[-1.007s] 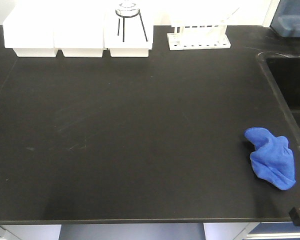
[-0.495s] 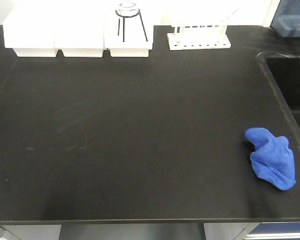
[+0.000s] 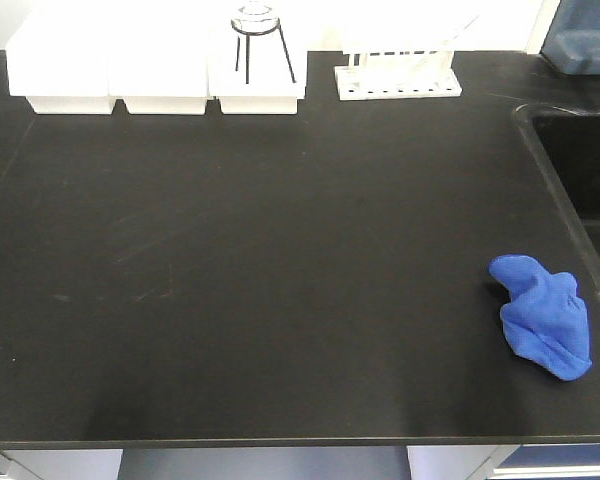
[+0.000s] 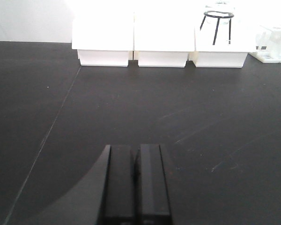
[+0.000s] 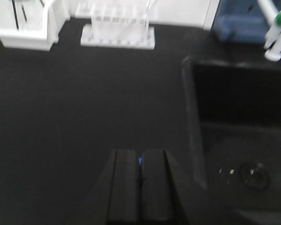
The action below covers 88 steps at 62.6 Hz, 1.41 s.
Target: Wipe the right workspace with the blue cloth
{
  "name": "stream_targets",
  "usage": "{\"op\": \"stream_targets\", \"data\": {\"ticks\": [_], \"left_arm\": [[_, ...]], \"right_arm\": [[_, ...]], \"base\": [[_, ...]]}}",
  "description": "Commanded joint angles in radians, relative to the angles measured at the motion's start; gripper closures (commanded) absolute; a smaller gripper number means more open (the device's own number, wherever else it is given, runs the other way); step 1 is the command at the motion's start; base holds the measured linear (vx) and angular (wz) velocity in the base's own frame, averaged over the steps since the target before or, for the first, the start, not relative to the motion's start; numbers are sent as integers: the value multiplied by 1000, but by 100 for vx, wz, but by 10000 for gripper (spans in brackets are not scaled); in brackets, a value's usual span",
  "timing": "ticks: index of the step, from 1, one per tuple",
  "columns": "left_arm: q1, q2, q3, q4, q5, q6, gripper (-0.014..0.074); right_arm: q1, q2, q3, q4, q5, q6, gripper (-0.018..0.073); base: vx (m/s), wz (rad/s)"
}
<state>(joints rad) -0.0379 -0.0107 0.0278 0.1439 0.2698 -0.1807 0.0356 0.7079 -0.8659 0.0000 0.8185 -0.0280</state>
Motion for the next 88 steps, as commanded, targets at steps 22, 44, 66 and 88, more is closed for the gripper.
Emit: {"op": "stream_targets", "data": {"ticks": [22,44,66,88], "left_arm": [[-4,-16,30,1,-86,-8,602],[-4,-16,30,1,-86,-8,602],[-4,-16,30,1,-86,-8,602],[-4,-16,30,1,-86,-8,602]], "right_arm": [[-5,217,-61,18,80,3,508],[-5,285,-61,0,112,3,50],[-5,480,-61,-54,102,11,-89],[-5,774,-61,-79,-1,37,-19]], "base": [[0,0],[0,0],[0,0],[0,0]]}}
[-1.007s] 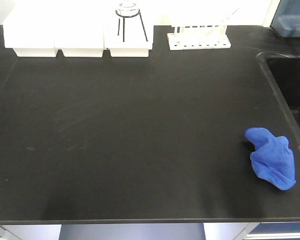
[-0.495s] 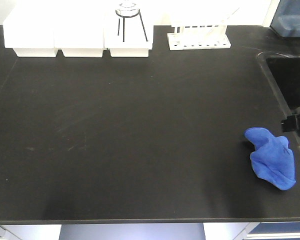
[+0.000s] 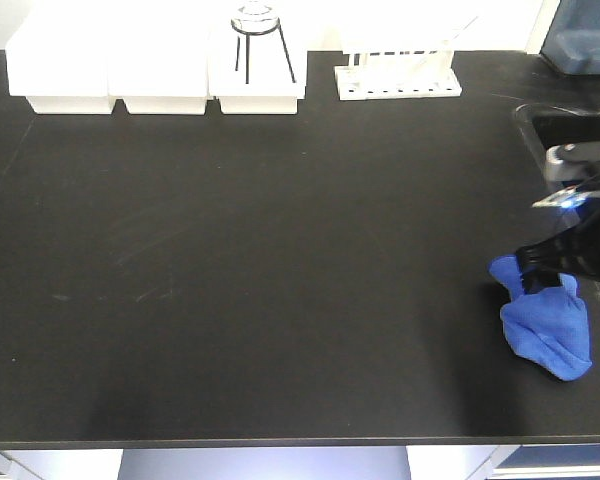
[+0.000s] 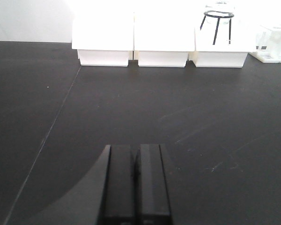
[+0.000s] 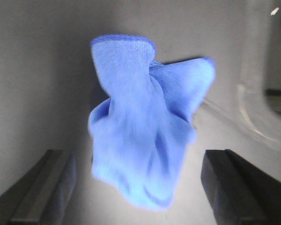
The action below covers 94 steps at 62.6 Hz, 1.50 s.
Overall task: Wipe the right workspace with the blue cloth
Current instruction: 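Lower the right gripper onto the blue cloth and close on it, then lift the blue cloth with the right gripper and hold it up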
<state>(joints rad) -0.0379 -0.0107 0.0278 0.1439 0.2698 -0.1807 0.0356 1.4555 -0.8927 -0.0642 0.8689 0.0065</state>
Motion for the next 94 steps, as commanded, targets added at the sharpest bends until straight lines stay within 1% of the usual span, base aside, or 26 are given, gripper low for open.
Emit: {"op": "stream_targets", "data": {"ticks": [1,11,16,19,25,26,30,31,33,34,35,44,54,59,65,68,73,76,81,91,94], "left_arm": [[-4,-16,30,1,-86,-8,602],[-4,-16,30,1,-86,-8,602],[-4,-16,30,1,-86,-8,602],[-4,-16,30,1,-86,-8,602],[-4,-16,30,1,-86,-8,602],[-4,-16,30,1,-86,-8,602],[-4,-16,30,1,-86,-8,602],[-4,-16,30,1,-86,-8,602],[-4,-16,30,1,-86,-8,602],[-4,-16,30,1,-86,-8,602],[-4,-16,30,1,-86,-8,602],[-4,-16,30,1,-86,-8,602],[-4,-16,30,1,-86,-8,602],[-4,-16,30,1,-86,-8,602],[-4,-16,30,1,-86,-8,602],[-4,-16,30,1,-86,-8,602],[-4,-16,30,1,-86,-8,602],[-4,-16,30,1,-86,-8,602],[-4,-16,30,1,-86,-8,602],[-4,-16,30,1,-86,-8,602],[-4,-16,30,1,-86,-8,602]], "right_arm": [[-5,36,-34,-15,-55,2,-19],[-5,151,-34,-16,-79,2,-16],[-5,188,-34,-16,-82,4,11],[-5,204,-34,-16,-85,4,50],[-5,217,-34,-16,-84,4,198],[-5,218,-34,-16,-84,4,246],[-5,212,-34,-16,-79,4,392],[-5,208,-34,-16,-78,2,450],[-5,201,-34,-16,-77,-7,527],[-5,196,-34,-16,-77,-7,564],[-5,190,-34,-15,-78,-7,574],[-5,94,-34,-15,-89,-7,568],[5,-118,-34,-1,-143,-18,566],[21,-238,-34,27,-189,-37,566],[51,-378,-28,94,-260,-57,564],[79,-444,-5,127,-316,-70,564],[124,-538,75,159,-420,-93,564],[152,-591,139,163,-492,-100,564],[179,-661,256,163,-576,-101,563],[176,-758,479,160,-744,-109,564],[176,-767,541,141,-832,-125,564]], "base": [[0,0],[0,0],[0,0],[0,0],[0,0],[0,0],[0,0],[0,0],[0,0],[0,0],[0,0],[0,0],[0,0],[0,0],[0,0],[0,0],[0,0],[0,0],[0,0],[0,0],[0,0]]}}
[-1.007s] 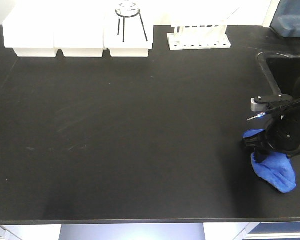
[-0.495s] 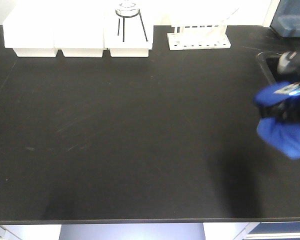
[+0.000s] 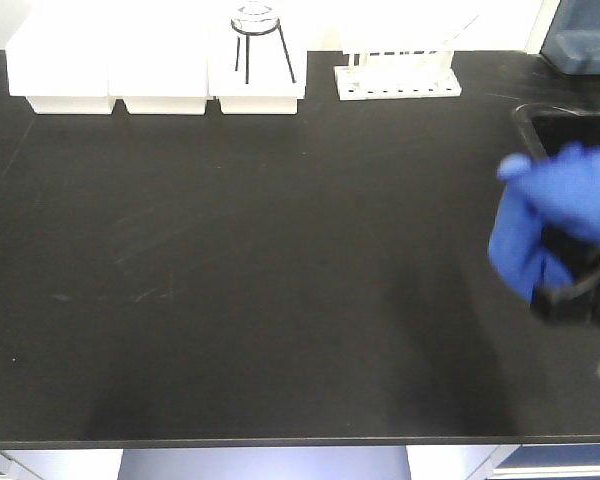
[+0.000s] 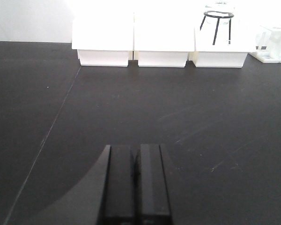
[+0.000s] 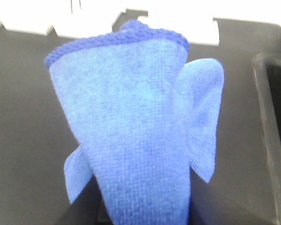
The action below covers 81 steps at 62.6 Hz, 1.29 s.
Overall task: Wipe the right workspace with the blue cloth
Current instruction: 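Lift the blue cloth with the right gripper and hold it up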
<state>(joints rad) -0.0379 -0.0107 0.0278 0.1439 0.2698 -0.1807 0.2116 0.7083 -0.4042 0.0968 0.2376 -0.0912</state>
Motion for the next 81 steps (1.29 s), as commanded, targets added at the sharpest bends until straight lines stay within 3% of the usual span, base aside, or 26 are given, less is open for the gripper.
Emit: {"op": "stream_targets", "data": {"ticks": [1,14,25,57,73,81], "left_arm": [[-4,-16,30,1,-86,-8,602],[-4,-16,30,1,-86,-8,602],[-4,-16,30,1,-86,-8,602],[-4,-16,30,1,-86,-8,602],[-4,-16,30,1,-86,-8,602],[-4,-16,30,1,-86,-8,602]], "right_arm": [[0,-21,77,-24,-238,-37,564],[0,34,251,-44,-694,-130,562],[0,76,302,-44,-855,-135,562],[0,78,455,-43,-823,-135,562],[0,78,453,-43,-694,-134,562],[0,78,453,-43,-693,-134,562]], "base": [[0,0],[0,0],[0,0],[0,0],[0,0],[0,0]]}}
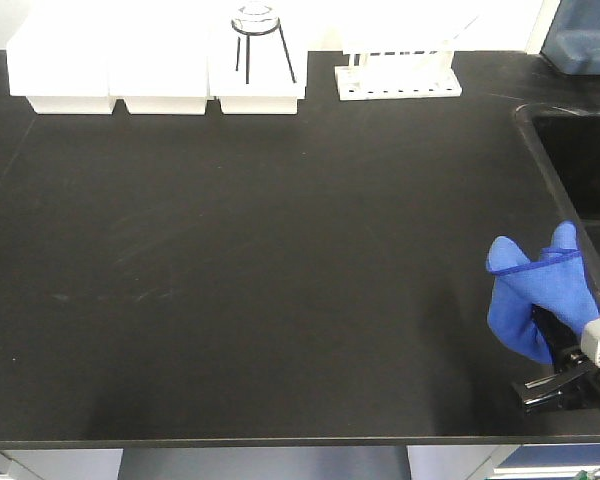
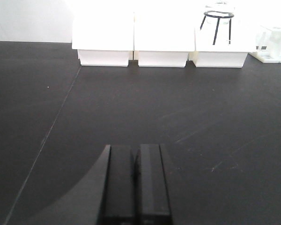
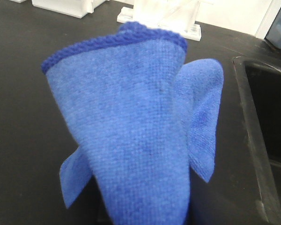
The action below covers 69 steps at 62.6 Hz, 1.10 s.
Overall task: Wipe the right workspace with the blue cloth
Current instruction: 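Lift the blue cloth with the right gripper and hold it up, then drive the base to the other black bench holding the cloth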
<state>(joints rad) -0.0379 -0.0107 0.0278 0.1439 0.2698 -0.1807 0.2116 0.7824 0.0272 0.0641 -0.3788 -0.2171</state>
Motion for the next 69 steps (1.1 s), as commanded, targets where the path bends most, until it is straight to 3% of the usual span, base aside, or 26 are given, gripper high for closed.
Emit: {"op": "stream_targets", "data": {"ticks": [1,21,44,69], "left_arm": [[-4,-16,30,1,-86,-8,602],[-4,-16,30,1,-86,-8,602],[-4,-16,30,1,-86,-8,602],[-4,-16,30,1,-86,-8,602]], "right_arm": [[0,4,22,-11,-77,-8,562],[0,4,22,-11,-86,-12,562],[0,4,22,-11,-281,-8,562],[1,-33,22,-7,-281,-8,562]], "base": [[0,0],[0,0],[0,0],[0,0]]}}
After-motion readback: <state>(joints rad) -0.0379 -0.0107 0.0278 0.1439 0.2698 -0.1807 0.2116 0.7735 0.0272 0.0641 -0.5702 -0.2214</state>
